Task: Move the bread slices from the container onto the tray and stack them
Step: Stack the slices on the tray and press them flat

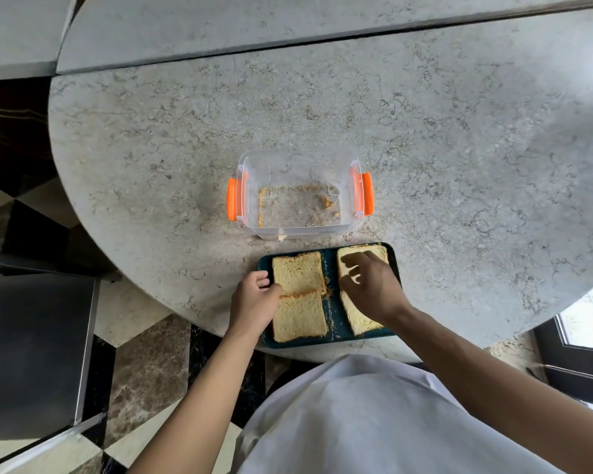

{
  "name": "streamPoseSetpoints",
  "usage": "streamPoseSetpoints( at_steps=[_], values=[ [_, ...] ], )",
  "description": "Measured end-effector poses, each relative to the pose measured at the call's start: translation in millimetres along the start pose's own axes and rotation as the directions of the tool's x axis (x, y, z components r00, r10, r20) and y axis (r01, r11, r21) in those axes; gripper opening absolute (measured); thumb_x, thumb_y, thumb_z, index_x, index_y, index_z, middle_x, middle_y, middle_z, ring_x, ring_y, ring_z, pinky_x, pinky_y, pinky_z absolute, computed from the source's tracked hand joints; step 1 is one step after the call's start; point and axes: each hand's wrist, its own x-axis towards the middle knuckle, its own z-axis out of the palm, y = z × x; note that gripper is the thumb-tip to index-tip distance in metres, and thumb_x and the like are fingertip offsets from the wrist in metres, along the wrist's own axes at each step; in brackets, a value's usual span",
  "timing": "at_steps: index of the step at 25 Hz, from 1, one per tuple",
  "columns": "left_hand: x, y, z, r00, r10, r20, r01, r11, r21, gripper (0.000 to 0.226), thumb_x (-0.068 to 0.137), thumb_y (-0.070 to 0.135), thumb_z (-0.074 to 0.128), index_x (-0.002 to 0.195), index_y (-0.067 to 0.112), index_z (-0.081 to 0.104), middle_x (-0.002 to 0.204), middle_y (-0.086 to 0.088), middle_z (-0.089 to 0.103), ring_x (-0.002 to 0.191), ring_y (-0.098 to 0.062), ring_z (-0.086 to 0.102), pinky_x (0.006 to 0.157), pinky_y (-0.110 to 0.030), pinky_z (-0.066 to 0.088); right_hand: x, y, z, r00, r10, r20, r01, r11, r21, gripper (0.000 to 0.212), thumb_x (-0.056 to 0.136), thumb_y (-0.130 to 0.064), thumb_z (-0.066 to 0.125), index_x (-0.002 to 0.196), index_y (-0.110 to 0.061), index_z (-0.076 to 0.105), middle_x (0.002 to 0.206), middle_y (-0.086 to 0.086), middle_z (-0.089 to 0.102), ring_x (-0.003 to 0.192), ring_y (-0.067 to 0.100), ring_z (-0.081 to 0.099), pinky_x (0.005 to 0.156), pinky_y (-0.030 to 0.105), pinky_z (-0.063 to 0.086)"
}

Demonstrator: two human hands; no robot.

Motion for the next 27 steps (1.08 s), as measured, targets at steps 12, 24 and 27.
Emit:
streamPoseSetpoints(
  at_steps=[12,24,27],
  values=[
    [8.7,14.3,6.7,0.999,0.041,0.004,-0.042,0.999,0.024,0.041,0.089,0.021,0.060,0.131,0.019,0.059,0.129,0.000,0.065,0.101,-0.013,0.061,0.079,-0.028,0.046,32.6,-32.1,36.1,0.989,0.089,0.115,-0.085,0.996,-0.040,0.055,0.087,-0.027,0.060,0.139,-0.011,0.051,0.129,0.015,0.058,0.087,0.022,0.059,0.075,0.028,0.042],
    [6.9,6.0,4.7,0.991,0.117,-0.062,-0.106,0.981,0.163,0.050,0.091,0.025,0.058,0.140,0.018,0.053,0.137,-0.007,0.062,0.115,-0.021,0.061,0.086,-0.030,0.046,32.0,-43.6,46.4,0.991,0.096,0.092,-0.106,0.988,0.114,0.051,0.086,-0.029,0.059,0.134,-0.013,0.057,0.128,0.009,0.064,0.108,0.021,0.063,0.090,0.033,0.053],
    [1.3,-1.1,6.0,0.971,0.213,-0.110,-0.176,0.945,0.275,0.048,0.091,0.024,0.060,0.138,0.014,0.054,0.134,-0.009,0.057,0.121,-0.027,0.055,0.102,-0.045,0.048,30.5,-45.5,50.0,0.993,0.081,0.091,-0.094,0.985,0.146,0.051,0.085,-0.028,0.058,0.134,-0.013,0.057,0.127,0.008,0.065,0.109,0.020,0.062,0.092,0.034,0.053]
  ],
)
